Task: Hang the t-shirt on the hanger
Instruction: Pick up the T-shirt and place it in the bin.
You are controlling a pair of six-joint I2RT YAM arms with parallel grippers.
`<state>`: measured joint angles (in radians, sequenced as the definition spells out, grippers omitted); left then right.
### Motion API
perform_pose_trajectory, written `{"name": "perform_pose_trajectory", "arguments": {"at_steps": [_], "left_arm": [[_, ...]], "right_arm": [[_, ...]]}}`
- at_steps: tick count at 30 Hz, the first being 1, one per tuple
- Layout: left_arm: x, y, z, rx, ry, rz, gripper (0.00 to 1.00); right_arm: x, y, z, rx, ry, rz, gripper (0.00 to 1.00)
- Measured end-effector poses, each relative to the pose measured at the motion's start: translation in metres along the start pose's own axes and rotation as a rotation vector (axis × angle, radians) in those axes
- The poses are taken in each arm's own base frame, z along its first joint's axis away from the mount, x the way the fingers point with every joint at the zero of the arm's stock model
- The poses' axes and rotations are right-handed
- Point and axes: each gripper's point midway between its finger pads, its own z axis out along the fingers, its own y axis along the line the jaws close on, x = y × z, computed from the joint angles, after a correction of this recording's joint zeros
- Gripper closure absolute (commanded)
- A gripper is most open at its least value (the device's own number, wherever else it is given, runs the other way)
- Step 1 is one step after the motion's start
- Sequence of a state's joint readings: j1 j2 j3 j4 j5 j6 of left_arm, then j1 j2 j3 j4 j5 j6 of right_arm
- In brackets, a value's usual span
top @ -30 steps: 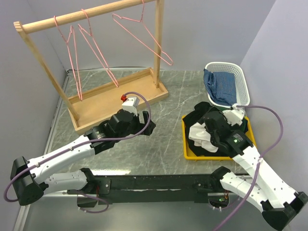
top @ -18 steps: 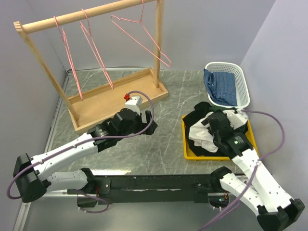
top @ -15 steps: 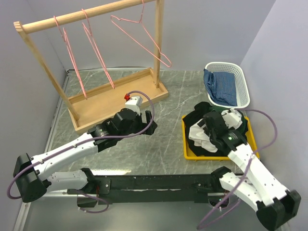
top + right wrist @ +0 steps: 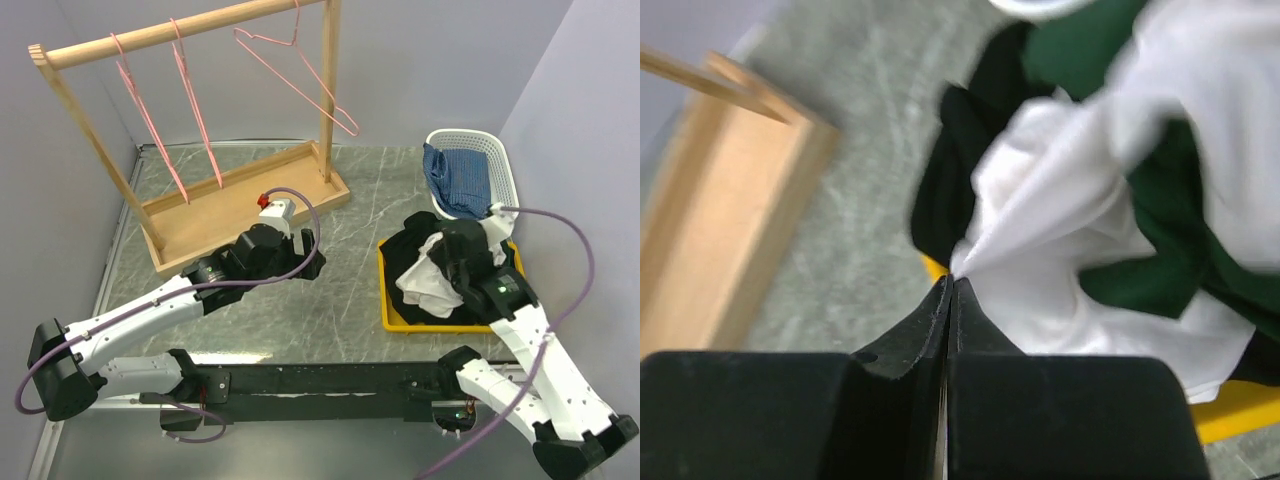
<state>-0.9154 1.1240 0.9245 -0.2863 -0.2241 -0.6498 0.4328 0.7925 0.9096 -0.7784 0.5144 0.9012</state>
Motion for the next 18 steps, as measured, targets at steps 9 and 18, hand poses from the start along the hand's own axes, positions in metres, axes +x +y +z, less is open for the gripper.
{"name": "perform_pose_trajectory", "arguments": {"at_steps": [9,18], "left_arm": [[-0.009,-0.011,-0.002,0.030,0.001,-0.002,0.04],[-0.012,-0.016,-0.006,0.046,0.008,-0.002,0.04]], "right_arm": [[-0.052,0.025,-0.041,-0.113,-0.088,0.004,1.00],[-0.099,0.067,-0.070,-0.166,-0.095,-0.043,1.00]]}}
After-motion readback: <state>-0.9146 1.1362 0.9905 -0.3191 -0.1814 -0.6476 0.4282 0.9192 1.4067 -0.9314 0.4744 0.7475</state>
